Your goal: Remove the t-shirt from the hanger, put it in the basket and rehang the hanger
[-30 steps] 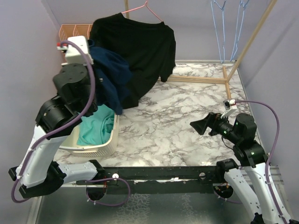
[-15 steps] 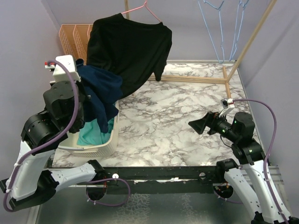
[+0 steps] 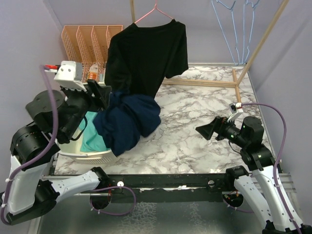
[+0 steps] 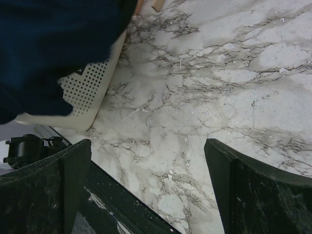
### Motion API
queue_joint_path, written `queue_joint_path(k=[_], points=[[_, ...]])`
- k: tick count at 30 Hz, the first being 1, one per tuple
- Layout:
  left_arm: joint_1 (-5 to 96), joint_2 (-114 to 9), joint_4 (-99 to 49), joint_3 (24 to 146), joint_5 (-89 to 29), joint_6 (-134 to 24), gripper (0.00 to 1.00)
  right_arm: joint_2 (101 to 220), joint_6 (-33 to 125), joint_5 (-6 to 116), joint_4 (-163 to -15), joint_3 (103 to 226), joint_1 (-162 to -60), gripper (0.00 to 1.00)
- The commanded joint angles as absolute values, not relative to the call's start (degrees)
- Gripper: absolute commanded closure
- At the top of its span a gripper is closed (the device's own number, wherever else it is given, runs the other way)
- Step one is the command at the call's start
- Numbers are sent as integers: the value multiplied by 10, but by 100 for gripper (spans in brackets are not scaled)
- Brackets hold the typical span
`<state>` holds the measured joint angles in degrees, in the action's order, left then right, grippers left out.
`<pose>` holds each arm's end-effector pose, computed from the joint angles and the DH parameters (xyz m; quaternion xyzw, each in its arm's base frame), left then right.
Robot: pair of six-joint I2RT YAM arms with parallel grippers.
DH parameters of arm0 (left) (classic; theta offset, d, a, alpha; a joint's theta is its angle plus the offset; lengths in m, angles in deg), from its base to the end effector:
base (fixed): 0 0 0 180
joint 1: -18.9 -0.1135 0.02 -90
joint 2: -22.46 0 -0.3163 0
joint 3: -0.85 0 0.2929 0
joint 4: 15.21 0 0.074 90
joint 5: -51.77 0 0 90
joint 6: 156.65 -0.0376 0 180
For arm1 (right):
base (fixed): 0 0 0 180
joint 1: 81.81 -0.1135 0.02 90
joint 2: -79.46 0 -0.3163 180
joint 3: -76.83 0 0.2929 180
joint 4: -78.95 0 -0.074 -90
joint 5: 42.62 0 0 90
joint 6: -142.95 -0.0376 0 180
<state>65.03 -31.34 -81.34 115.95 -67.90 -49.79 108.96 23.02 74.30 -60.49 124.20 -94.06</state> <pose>0.0690 -0.0449 0.6167 0.0122 0.7324 -0.1810 0.6562 0.1163 0.0427 0.3177 -0.0031 0.8197 0.3747 0.4331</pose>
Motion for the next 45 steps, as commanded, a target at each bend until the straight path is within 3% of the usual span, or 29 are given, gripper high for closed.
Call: queue_joint_path(k=[1, 2, 3, 4, 6, 7, 8, 10, 13, 17, 23, 32, 39, 42, 45], points=[[650, -280, -701, 1184, -538, -480, 73, 1092, 223, 754, -627, 1234, -938, 0], [650, -286, -694, 1191, -518, -479, 85, 1094, 220, 756, -631, 1232, -937, 0], [650, -294, -692, 1201, -503, -479, 86, 1095, 217, 759, -634, 1231, -938, 0], [650, -304, -695, 1202, -496, -481, 78, 1096, 215, 763, -640, 1229, -938, 0], [650, -326, -709, 1174, -491, -483, 44, 1099, 211, 777, -652, 1228, -937, 0], [650, -337, -714, 1147, -484, -488, 34, 1104, 211, 783, -656, 1229, -938, 0], [650, -352, -715, 1114, -472, -492, 27, 1109, 214, 783, -653, 1232, -938, 0], [650, -398, -719, 1049, -437, -506, 22, 1120, 225, 778, -639, 1242, -937, 0], [650, -498, -742, 976, -419, -522, 22, 1128, 242, 764, -612, 1255, -938, 0], [655, -580, -738, 890, -490, -528, 19, 1108, 247, 742, -589, 1263, -937, 0], [655, -570, -675, 803, -483, -476, 11, 1067, 237, 723, -576, 1247, -938, 0], [656, -593, -565, 675, -406, -407, 10, 1051, 235, 716, -570, 1237, -937, 0], [658, -631, -545, 643, -405, -410, 9, 1051, 236, 715, -569, 1239, -937, 0], [662, -663, -531, 624, -411, -416, 12, 1049, 235, 712, -567, 1238, -937, 0], [672, -688, -503, 608, -387, -419, 26, 1048, 235, 709, -567, 1237, -938, 0]])
